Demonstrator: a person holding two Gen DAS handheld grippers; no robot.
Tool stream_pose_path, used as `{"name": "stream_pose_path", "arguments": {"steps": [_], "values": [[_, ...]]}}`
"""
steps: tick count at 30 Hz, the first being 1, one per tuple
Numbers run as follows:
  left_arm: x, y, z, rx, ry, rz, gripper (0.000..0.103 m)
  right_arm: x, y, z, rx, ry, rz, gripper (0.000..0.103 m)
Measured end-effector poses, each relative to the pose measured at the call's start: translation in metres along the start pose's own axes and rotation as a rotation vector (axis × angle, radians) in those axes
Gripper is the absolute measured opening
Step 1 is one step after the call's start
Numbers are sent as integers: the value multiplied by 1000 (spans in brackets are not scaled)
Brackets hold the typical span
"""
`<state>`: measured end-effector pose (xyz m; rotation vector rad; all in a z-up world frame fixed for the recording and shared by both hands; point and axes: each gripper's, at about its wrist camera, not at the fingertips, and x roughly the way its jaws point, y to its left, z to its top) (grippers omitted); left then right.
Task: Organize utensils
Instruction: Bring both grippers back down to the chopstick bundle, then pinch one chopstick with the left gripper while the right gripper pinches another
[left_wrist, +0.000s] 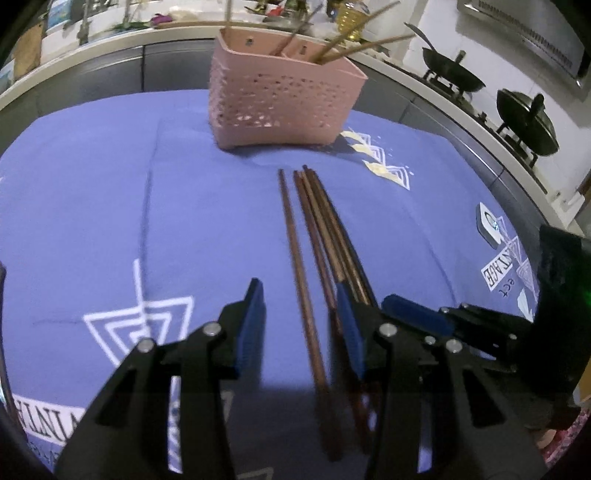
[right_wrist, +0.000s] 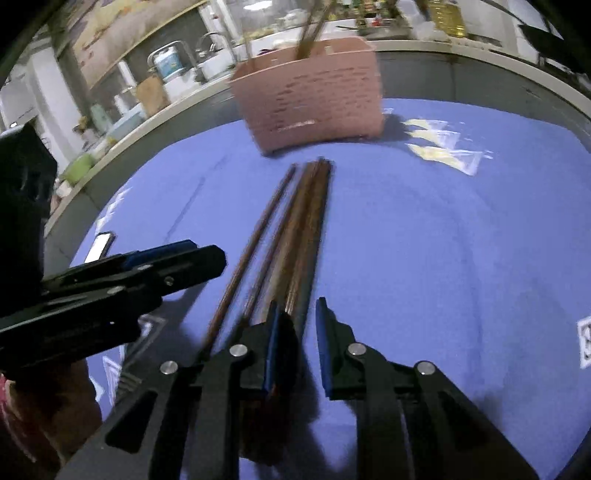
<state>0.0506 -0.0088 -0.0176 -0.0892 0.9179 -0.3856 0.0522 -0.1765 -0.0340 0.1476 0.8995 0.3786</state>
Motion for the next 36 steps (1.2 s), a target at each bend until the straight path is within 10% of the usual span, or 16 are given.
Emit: {"name": "stream_pose_path", "arguments": {"steps": [24,27,36], "values": [[25,-21,-5,145,-4,235,24,10,15,3,-113,-15,-134,13],[21,-15,-5,144,0,209,6,7,3,2,-73,-11,-120,6],[-17,23,-42,82,28,167,7,-35,-35,-36,28,60,-85,6]]}}
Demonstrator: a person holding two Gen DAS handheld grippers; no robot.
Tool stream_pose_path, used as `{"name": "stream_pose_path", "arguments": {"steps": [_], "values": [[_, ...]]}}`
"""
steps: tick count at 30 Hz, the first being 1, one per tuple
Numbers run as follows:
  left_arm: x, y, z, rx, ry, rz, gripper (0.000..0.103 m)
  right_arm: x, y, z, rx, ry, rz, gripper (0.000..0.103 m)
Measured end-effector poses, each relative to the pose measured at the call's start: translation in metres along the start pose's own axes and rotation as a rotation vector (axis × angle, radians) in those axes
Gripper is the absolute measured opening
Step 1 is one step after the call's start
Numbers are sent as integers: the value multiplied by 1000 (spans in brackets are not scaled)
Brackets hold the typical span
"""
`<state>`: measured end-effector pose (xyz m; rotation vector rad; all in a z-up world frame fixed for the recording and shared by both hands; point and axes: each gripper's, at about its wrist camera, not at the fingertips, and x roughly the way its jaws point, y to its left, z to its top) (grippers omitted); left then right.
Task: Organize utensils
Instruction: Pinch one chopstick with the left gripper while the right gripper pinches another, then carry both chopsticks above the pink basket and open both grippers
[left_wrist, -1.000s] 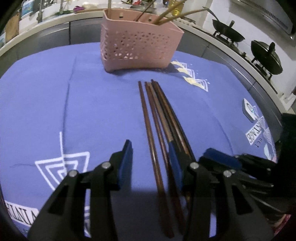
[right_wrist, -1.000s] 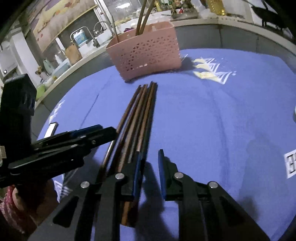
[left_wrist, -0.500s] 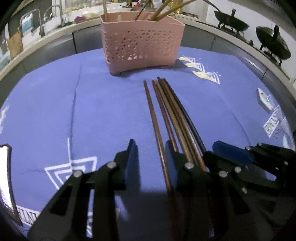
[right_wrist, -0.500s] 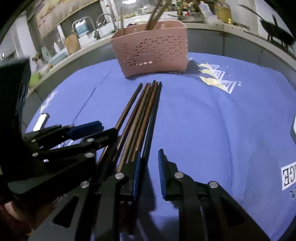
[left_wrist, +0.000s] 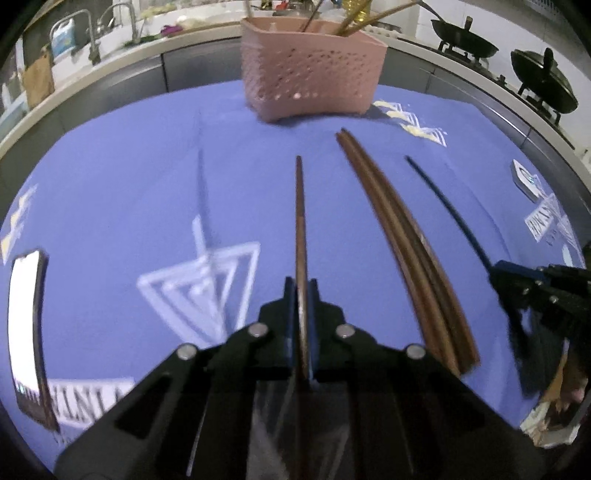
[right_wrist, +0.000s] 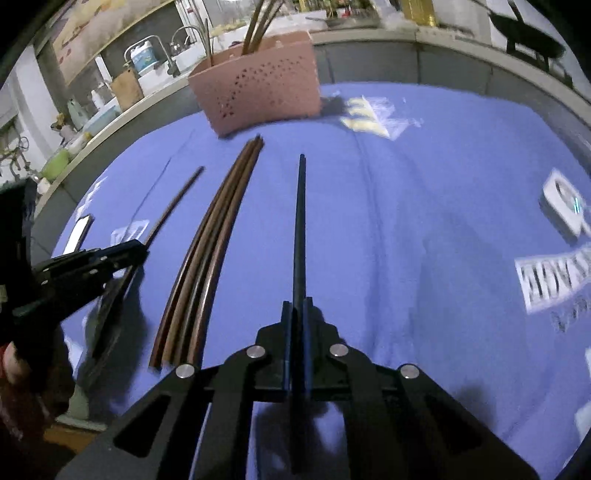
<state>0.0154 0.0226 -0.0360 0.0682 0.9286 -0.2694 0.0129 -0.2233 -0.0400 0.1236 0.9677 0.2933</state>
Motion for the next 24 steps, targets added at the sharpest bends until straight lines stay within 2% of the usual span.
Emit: {"name": "stream_pose_path", "arguments": {"steps": [3,6,11,16,19,20,21,22,24], "values": [[-10,5,-18,-7,-7,-14,7,-8,-3,-12,5,14,33,7],[-10,5,-18,-11,-1,-29,13,-6,-3,-7,11,18,52,7],[10,2,14,0,19,-8,16,17,-4,34,11,35,66,9],[35,-4,51,22,-5,53,16,43,1,82,-2,56,50,9],[38,-5,57,12,-7,56,16,49,3,91,-25,47,49,7],[37,-7,56,18,-9,60,16,50,3,91,-25,44,46,5],[36,-8,53,26,-14,55,8,50,2,90,-22,37,53,5],[35,-7,52,25,-15,43,5,50,0,90,-18,32,58,5],[32,-6,48,19,-20,33,5,49,-2,88,-10,22,66,5]]}}
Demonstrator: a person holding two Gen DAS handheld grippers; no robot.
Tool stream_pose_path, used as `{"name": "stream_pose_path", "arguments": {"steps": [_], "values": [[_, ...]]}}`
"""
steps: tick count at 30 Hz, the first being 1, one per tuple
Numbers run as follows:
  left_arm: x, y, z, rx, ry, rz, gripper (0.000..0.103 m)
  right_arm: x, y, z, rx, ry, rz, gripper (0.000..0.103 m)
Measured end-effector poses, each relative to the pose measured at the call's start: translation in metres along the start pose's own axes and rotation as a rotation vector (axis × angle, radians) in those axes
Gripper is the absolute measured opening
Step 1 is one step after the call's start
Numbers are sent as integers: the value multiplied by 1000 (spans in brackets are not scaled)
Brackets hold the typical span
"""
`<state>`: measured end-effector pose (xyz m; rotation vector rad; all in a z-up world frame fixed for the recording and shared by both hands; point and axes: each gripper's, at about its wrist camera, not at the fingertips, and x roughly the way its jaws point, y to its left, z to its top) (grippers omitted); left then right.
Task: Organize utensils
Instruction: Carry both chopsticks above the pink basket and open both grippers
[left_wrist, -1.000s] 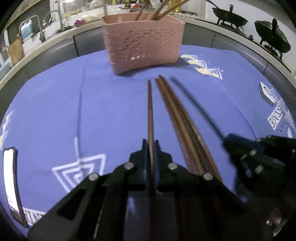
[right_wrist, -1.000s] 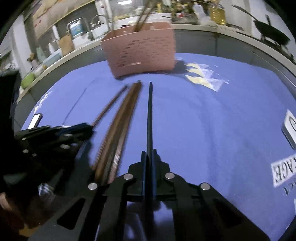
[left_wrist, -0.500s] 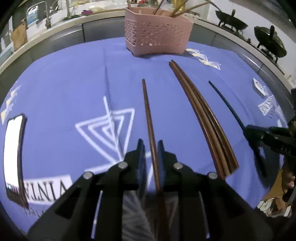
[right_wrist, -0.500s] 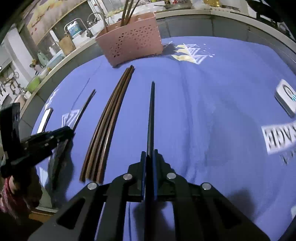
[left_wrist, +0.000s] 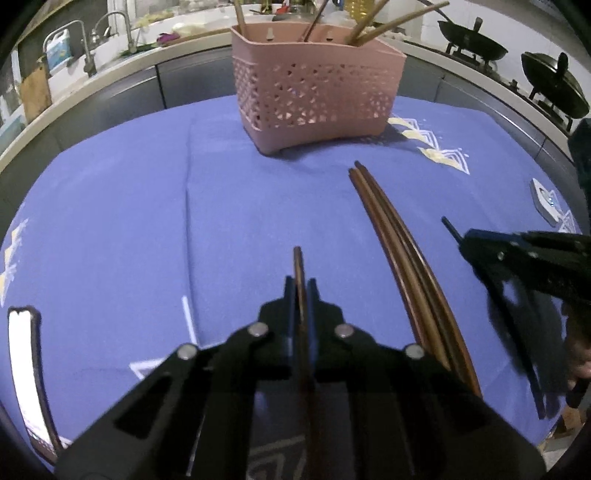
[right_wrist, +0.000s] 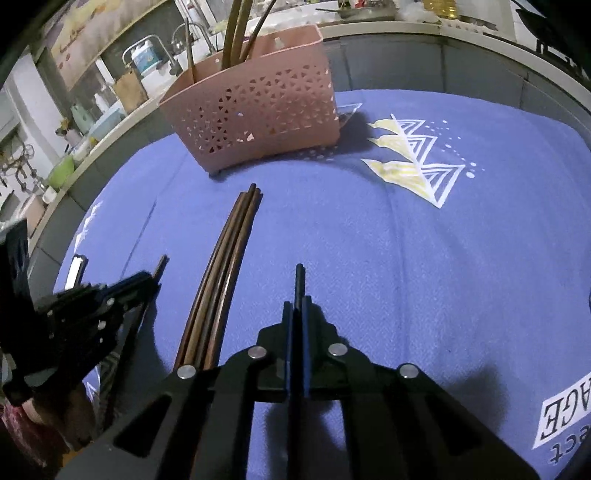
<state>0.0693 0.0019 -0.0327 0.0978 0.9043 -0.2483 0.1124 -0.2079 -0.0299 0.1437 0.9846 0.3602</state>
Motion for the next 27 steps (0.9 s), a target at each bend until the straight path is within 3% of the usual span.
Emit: {"name": "stream_pose_path", "arguments": {"steps": [4,10,16,21,27], "values": [[-9,6,-6,-35,7,-37,4,-4,-4,3,42,1,63,4],[-72,35,18,-106,-138,-120,4,-66,9,19,16,-221,122,4],[-142,58,45,-166,-310,-206,4,-140,27,33,-25,-458,123,4],[-157,59,48,-179,-353,-209,4,-162,35,28,-37,-537,121,4],[-158,61,51,-181,-345,-202,4,-162,41,33,-68,-542,117,4]]}}
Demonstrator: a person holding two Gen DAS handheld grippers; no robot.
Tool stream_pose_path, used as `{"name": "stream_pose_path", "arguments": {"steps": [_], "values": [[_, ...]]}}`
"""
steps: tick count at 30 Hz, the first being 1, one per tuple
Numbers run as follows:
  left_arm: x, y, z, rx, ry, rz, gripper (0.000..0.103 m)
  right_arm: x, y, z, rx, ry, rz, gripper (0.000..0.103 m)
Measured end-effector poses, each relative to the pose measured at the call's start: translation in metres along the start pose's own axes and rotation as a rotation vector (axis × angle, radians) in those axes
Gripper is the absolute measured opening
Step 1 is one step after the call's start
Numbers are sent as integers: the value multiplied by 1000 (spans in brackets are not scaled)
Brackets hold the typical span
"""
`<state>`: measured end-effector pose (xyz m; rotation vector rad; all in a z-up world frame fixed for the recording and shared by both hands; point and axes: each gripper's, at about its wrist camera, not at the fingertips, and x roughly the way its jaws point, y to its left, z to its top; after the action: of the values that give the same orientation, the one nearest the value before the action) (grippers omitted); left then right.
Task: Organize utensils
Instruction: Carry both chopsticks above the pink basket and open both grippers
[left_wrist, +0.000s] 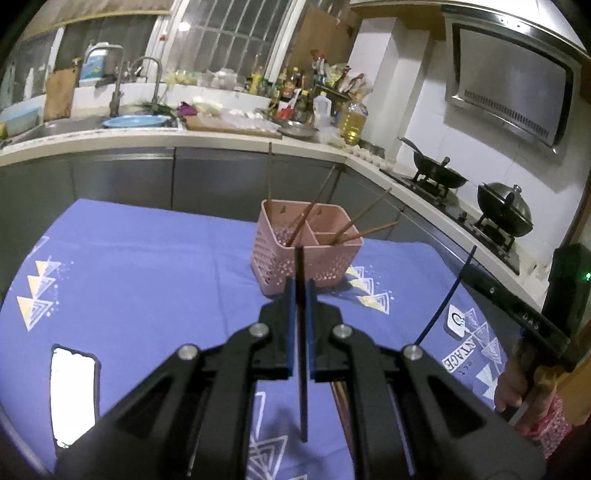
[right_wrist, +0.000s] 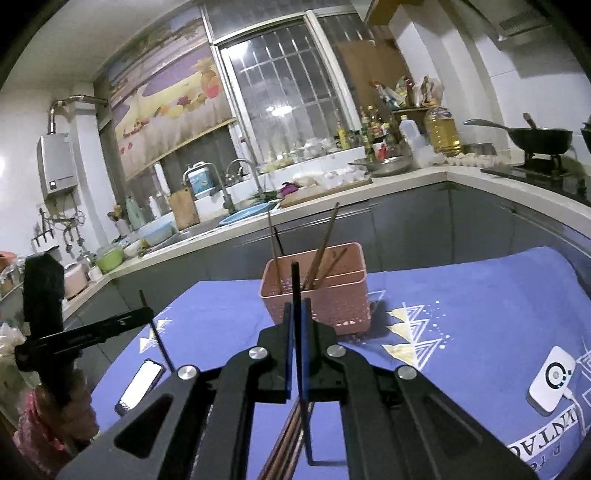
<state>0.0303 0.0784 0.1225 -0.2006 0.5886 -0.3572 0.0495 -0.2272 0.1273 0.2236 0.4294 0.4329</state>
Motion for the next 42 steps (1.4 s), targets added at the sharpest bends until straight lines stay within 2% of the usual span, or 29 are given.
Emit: {"name": "stream_pose_path", "arguments": {"steps": [4,5,9,12,16,20,26,27,28,29,30,31,33,36,42], "values": [[-1,-8,29,32,-29,-9,4,2,9,20,-12,0,39,4],[-1,-10,39,37,-38,-17,4,6,13,36,-16,-13,57,4],[-5,-32,104,103,-146,-23,4,25,31,87,-49,-84,68,4],[8,-45,145,137,-213,11,4,54,45,125,-69,-157,38,3],[41,-50,172,142,-260,64,4,90,49,146,-101,-220,-16,2],[84,-44,175,132,-201,89,4,126,41,147,-103,-216,-47,1],[136,-31,149,132,-75,127,5,171,21,114,-75,-100,-65,1],[143,-29,145,133,-46,136,12,175,19,109,-71,-74,-55,1],[154,-27,139,134,1,151,32,176,19,106,-68,-52,-54,1],[162,-23,135,125,27,176,41,175,17,104,-59,-35,-59,1],[166,-21,132,110,38,198,47,171,17,103,-51,-34,-54,2],[168,-15,129,87,51,194,47,166,16,104,-46,-38,-49,2],[161,-9,129,50,53,188,47,152,16,107,-40,-65,-48,5],[138,-5,135,14,10,175,47,126,19,114,-49,-108,-43,12],[55,-7,139,-16,-135,149,48,61,23,109,-51,-172,5,29]]}}
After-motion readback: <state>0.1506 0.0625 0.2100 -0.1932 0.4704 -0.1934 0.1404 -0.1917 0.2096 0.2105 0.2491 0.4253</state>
